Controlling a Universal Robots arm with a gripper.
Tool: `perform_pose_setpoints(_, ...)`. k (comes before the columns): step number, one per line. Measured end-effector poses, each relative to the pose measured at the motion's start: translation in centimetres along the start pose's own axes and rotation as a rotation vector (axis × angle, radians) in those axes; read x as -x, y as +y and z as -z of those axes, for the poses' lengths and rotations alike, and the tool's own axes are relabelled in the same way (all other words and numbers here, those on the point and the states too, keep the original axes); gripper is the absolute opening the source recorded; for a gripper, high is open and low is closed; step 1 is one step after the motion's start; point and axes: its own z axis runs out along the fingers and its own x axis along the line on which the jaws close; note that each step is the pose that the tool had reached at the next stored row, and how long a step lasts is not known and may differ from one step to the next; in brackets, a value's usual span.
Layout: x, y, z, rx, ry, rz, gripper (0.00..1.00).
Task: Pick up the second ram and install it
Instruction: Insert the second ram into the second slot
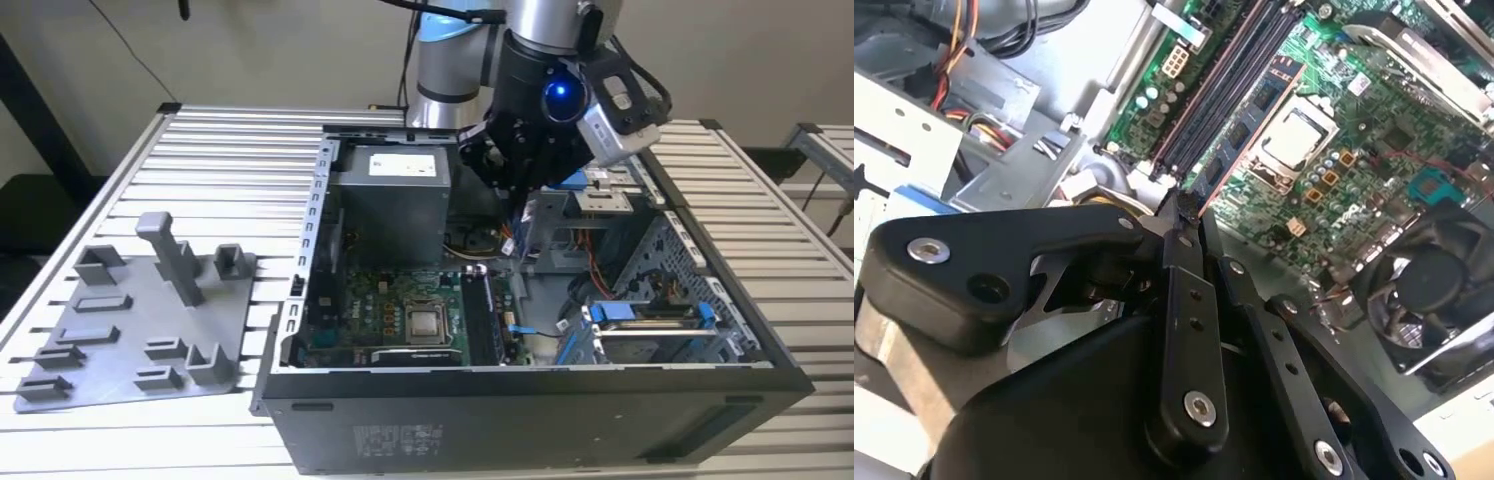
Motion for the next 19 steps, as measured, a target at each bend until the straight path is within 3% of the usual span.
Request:
perform_pose_setpoints(5, -0.01, -0.06, -0.57, -0.0025, -0.0012, -0.040, 0.14)
perform_pose_setpoints(9, -0.02, -0.07, -0.96, -0.0074, -0.0014, -0.044, 0.14)
perform_pose_setpoints(19, -0.04, -0.08, -1.29, -0.0074, -0.0016, -0.044, 0.14)
